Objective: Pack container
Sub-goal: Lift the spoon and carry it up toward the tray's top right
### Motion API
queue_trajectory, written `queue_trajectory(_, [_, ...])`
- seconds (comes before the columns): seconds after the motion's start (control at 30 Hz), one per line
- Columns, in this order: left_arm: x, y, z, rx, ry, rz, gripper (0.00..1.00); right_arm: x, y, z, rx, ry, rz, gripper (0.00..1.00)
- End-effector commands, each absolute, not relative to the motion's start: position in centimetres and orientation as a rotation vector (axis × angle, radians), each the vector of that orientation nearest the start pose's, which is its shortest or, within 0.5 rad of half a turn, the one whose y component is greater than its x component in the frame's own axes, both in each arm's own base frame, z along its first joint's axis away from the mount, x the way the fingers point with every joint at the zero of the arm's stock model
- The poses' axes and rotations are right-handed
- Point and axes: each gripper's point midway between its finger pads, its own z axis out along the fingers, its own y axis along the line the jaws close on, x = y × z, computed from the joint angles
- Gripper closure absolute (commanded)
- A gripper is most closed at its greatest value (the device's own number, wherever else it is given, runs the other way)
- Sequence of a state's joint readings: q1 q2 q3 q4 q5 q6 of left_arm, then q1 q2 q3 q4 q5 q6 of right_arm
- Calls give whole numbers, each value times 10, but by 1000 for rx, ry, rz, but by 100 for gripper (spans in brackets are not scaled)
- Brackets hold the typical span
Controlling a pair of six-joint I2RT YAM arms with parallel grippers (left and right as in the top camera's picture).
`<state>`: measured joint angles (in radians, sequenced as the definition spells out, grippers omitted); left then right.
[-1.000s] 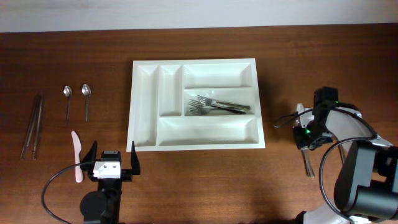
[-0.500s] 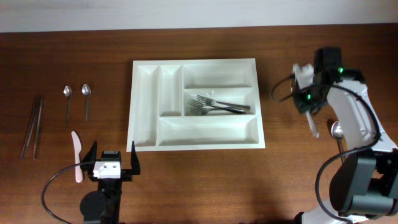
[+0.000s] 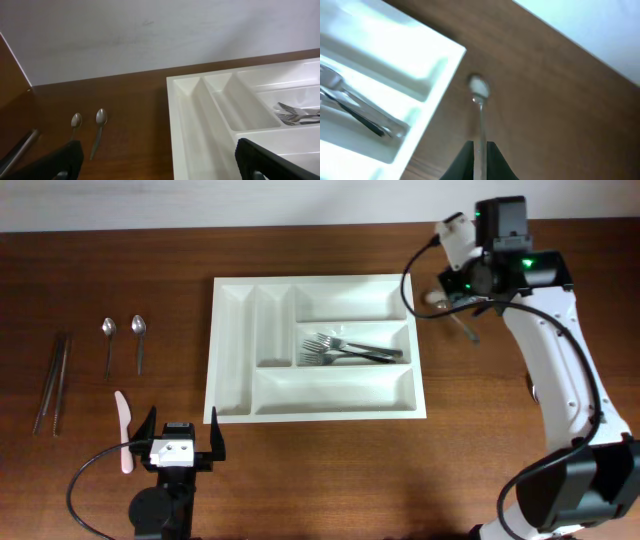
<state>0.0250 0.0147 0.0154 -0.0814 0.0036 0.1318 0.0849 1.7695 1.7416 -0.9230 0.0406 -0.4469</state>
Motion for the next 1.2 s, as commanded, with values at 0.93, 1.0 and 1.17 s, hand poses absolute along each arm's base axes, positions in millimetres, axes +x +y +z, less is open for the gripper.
queue_trajectory(0.93, [246,7,156,96,1650,131,1,548,-21,95,-648,2696,-7,53])
queue_trajectory(1.0, [246,7,156,96,1650,132,1,543,-32,86,-646,2726,-1,49])
queue_trajectory(1.17, [246,7,156,96,1650,131,1,530,-52,72,-656,2787,11,44])
